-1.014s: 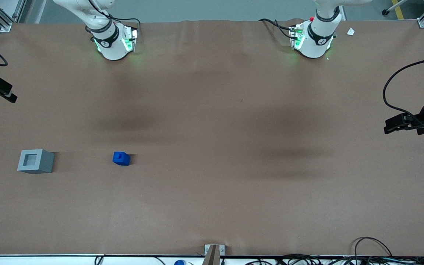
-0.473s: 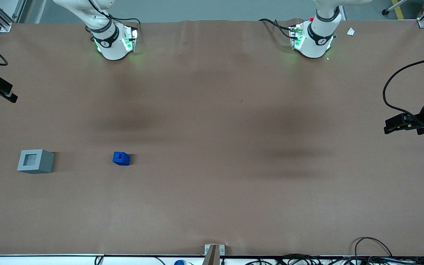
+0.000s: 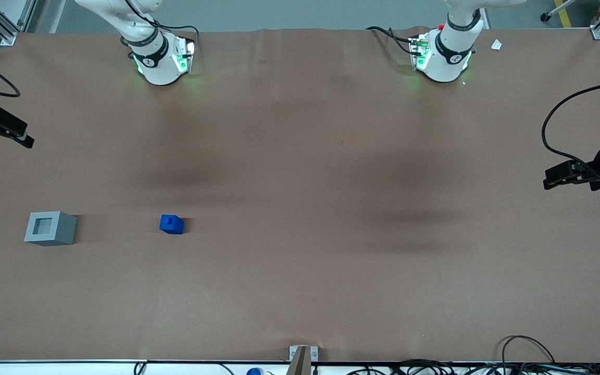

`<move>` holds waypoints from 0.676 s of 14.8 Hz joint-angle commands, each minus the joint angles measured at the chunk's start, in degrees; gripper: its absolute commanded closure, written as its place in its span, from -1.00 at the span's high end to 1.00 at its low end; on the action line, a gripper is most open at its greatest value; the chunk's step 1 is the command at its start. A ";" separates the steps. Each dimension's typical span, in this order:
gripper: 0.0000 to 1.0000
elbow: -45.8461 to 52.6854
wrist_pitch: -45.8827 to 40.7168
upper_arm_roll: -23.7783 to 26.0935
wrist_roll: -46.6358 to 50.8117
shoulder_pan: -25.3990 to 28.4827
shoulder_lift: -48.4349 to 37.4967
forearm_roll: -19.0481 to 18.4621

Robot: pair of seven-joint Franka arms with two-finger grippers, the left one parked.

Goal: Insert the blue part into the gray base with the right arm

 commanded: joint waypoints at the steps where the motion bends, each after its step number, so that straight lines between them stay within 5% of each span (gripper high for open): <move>1: 1.00 -0.09 2.10 0.05 2.23 2.41 3.15 0.66; 10: 1.00 -0.35 12.20 0.05 15.32 10.06 15.19 0.75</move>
